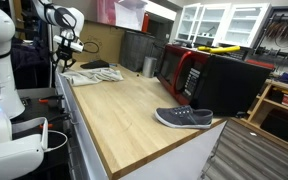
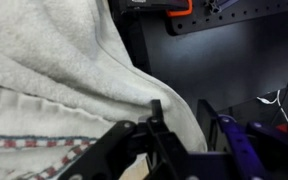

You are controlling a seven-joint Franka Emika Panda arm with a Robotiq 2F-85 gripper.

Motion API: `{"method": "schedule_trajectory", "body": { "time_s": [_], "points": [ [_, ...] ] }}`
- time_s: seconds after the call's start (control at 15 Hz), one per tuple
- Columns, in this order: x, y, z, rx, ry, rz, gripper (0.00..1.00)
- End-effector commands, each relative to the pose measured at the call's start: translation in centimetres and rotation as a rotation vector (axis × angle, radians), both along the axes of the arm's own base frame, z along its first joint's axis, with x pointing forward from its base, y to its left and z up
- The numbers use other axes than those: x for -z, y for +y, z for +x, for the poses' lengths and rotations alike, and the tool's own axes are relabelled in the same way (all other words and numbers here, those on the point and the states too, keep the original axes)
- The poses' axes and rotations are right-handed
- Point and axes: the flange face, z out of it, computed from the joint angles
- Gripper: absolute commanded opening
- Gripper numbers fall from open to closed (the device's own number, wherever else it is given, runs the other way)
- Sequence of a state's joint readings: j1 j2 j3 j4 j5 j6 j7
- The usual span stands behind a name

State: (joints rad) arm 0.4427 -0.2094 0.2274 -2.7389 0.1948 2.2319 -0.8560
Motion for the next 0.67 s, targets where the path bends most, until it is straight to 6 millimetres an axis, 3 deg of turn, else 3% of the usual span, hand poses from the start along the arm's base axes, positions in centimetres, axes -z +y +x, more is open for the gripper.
{"method": "schedule_trajectory", "body": {
  "time_s": [0.0, 0.27, 0.6],
  "points": [
    [-2.4, -0.1, 1.8, 0.041, -0.093, 0.044, 0.73],
    [-4.5, -0.7, 5.2, 0.144, -0.217, 0.107, 0.99],
    [-5.4, -3.0, 9.2, 0.333, -0.33, 0.177, 1.0]
  ]
}}
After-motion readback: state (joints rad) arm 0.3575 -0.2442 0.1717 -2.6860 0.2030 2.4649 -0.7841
